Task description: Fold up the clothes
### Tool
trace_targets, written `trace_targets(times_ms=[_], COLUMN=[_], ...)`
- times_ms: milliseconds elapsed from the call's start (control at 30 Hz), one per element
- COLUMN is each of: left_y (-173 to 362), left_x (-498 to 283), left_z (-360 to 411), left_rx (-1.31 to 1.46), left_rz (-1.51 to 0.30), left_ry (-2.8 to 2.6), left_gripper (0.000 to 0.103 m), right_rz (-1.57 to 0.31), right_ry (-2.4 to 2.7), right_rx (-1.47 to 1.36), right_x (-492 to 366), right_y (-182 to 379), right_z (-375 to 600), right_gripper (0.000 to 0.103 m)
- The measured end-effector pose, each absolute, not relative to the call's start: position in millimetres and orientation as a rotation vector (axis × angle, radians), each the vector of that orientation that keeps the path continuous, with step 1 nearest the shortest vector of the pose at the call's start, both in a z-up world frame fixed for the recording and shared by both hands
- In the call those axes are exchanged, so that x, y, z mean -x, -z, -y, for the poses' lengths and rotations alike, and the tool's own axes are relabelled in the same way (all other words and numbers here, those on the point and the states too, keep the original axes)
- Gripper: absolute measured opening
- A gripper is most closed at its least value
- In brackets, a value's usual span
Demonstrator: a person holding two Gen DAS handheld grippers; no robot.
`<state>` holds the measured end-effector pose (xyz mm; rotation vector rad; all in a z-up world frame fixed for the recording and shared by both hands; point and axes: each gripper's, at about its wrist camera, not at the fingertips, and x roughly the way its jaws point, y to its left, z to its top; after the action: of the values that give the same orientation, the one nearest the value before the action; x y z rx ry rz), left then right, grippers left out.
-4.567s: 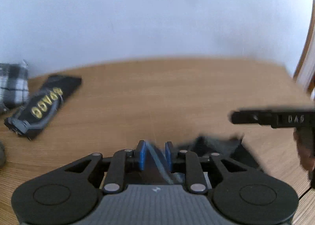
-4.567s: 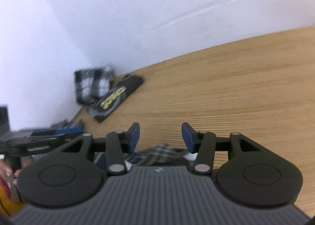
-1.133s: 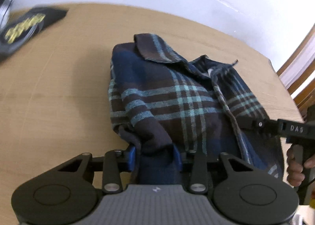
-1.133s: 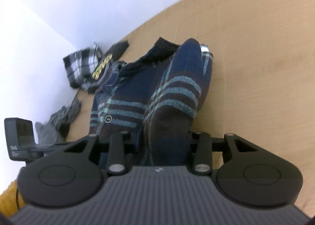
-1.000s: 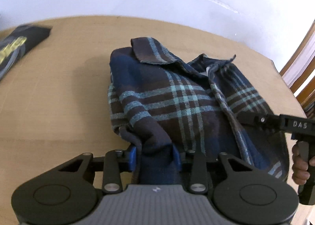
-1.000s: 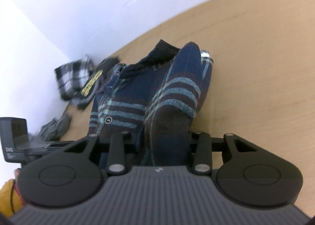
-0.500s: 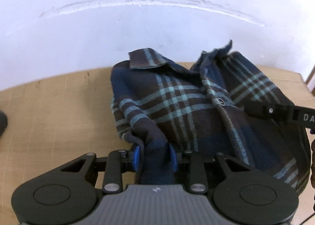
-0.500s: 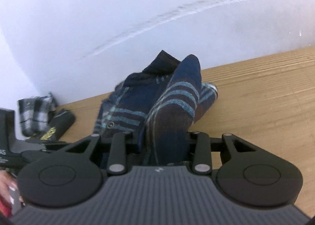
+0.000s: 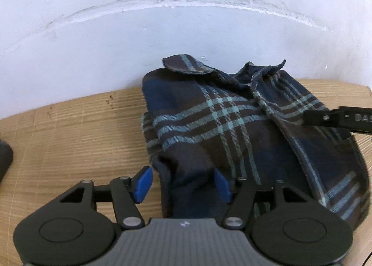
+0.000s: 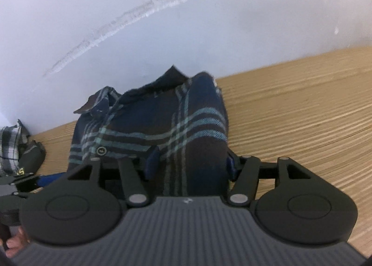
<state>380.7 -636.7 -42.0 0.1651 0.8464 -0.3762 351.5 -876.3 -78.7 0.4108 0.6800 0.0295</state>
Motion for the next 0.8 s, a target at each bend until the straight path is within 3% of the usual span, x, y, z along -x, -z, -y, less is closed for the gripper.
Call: trace_targets(times_ms=[167, 400, 500, 800], left_y=[24.3, 10.6, 8.0, -10.4], left_x=[-348.2, -277.1, -238.0, -147.7], left_z=[620.7, 602.8, 595.9, 586.2], left_rx=[-0.183, -0.137, -0.129, -0.141], left_rz=[-0.810, -0.815, -0.827, -0.840], left_ry=[0.370, 0.375, 0.396, 0.464], left_gripper=[0.065, 0.069, 0.078, 0.088], right_rz=[-0.627, -0.655, -0.694, -0.772], right_ry=[-0.005, -0.029, -0.048, -0.057], right_rx=[-0.480, -0.347, -0.315, -0.263], right_x=[-312.8, -234.1, -201.1, -87.6], right_y=[51.1, 33.2, 35.6, 37.6], right_z=[880.1, 844.6, 824.6, 765.2], right_gripper=[0.062, 0.062, 0.062, 0.062])
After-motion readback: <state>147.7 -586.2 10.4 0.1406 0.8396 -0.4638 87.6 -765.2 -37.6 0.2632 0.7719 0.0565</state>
